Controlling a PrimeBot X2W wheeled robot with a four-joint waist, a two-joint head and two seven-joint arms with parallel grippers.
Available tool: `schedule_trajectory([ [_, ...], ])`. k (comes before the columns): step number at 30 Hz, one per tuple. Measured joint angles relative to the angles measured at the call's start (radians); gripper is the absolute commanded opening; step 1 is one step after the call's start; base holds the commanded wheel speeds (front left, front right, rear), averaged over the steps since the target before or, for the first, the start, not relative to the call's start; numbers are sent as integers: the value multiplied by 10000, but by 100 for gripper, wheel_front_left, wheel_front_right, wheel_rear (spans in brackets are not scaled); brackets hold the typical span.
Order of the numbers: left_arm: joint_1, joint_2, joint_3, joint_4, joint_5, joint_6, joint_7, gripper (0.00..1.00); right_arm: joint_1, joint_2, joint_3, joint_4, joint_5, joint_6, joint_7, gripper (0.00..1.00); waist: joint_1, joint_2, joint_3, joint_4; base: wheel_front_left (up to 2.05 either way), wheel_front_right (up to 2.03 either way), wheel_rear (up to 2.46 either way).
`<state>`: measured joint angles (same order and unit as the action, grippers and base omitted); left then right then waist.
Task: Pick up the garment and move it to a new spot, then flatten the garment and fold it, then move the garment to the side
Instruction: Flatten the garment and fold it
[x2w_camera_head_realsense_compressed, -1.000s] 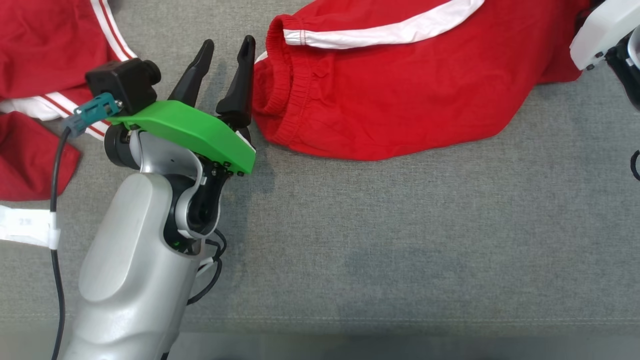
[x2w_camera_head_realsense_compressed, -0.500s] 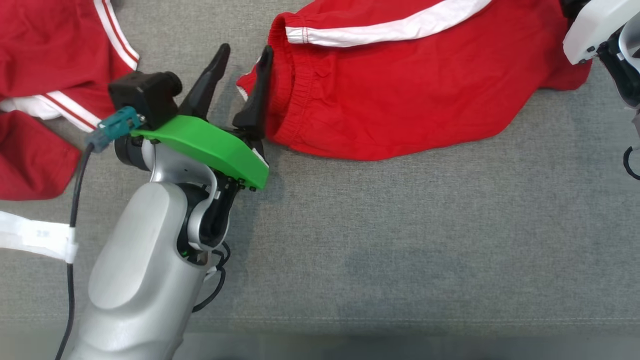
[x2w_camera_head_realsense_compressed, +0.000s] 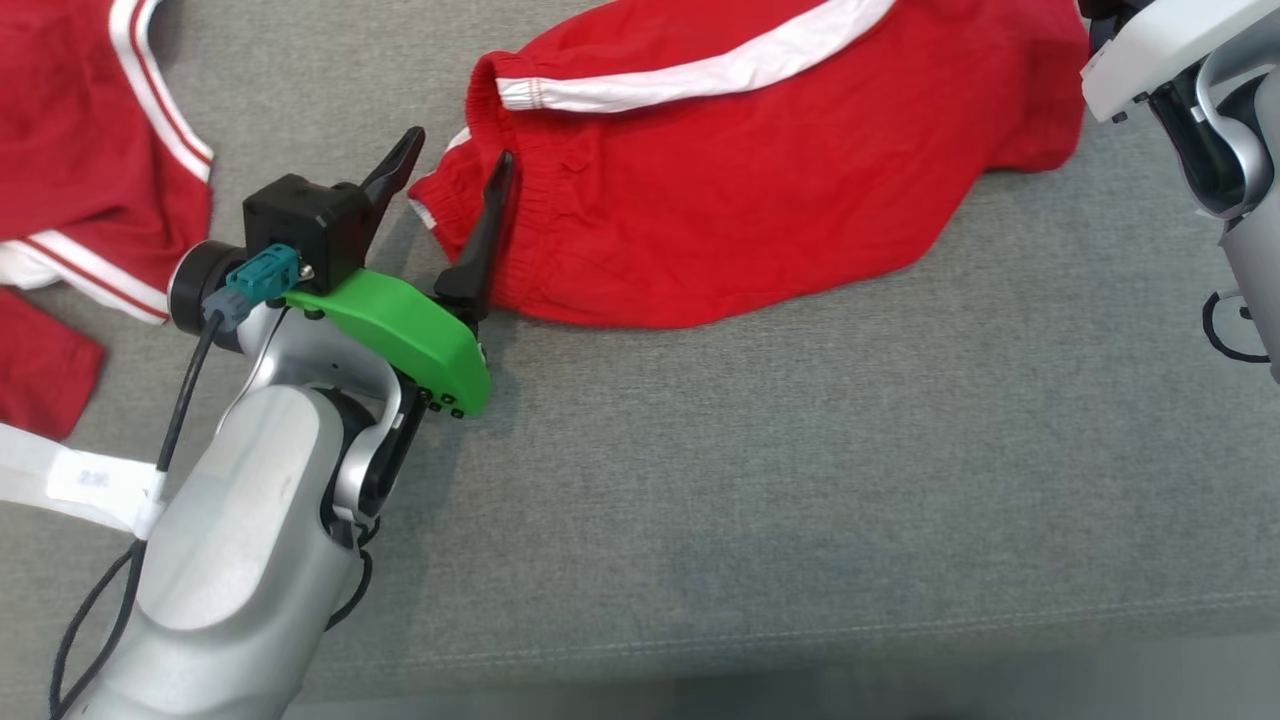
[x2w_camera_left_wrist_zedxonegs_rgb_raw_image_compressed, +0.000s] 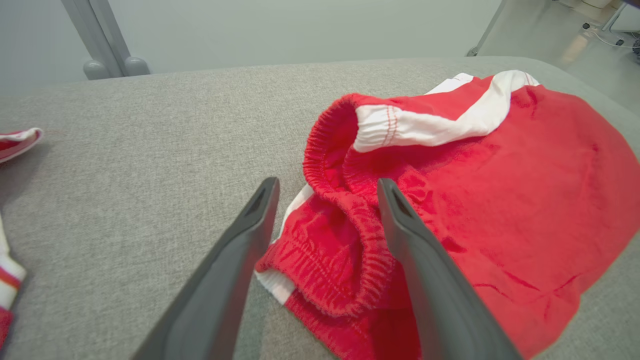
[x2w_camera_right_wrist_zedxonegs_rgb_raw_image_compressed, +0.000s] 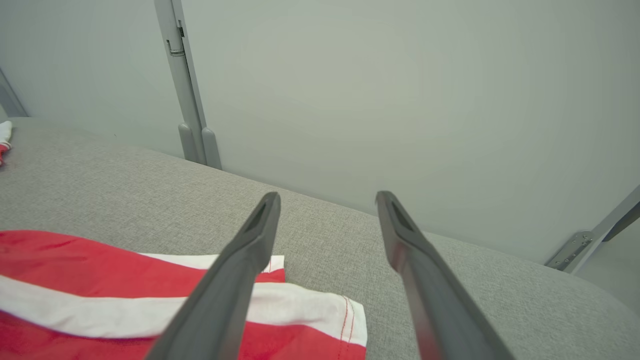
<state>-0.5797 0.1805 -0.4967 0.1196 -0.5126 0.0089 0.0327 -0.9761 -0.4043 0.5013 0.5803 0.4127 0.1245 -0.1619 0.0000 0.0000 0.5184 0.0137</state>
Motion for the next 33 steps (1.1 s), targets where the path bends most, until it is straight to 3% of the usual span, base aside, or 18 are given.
schedule_trajectory([
  [15, -430, 201, -234, 453, 976, 2, -422, 100, 741, 188, 209, -138, 330, 0, -662, 100, 0, 0, -144, -1160, 0, 0, 0],
  [23, -717, 520, -399, 784, 1655, 13, -688, 99, 906, 98, 130, -79, 535, 0, -754, 100, 0, 0, -312, -1408, 0, 0, 0],
  [24, -741, 523, -439, 830, 1657, 13, -688, 81, 928, 105, 132, -79, 560, 0, -754, 100, 0, 0, -326, -1415, 0, 0, 0],
  [25, -754, 531, -504, 872, 1670, 13, -688, 48, 965, 113, 134, -79, 566, 0, -755, 100, 0, 0, -340, -1420, 0, 0, 0],
  [26, -756, 533, -566, 909, 1691, 12, -688, 35, 1006, 115, 134, -79, 569, 0, -759, 100, 0, 0, -355, -1424, 0, 0, 0],
  [27, -756, 533, -617, 938, 1741, 12, -688, 10, 1040, 115, 134, -77, 594, 0, -765, 100, 0, 0, -371, -1426, 0, 0, 0],
  [28, -757, 533, -648, 959, 1755, 12, -690, 0, 1056, 115, 134, -71, 631, 0, -765, 100, 0, 0, -387, -1427, 0, 0, 0],
  [33, -757, 481, -681, 978, 1745, 2, -888, 0, 1068, 119, 115, -73, 667, 0, -842, 100, 0, 0, -485, -1414, 0, 0, 0],
])
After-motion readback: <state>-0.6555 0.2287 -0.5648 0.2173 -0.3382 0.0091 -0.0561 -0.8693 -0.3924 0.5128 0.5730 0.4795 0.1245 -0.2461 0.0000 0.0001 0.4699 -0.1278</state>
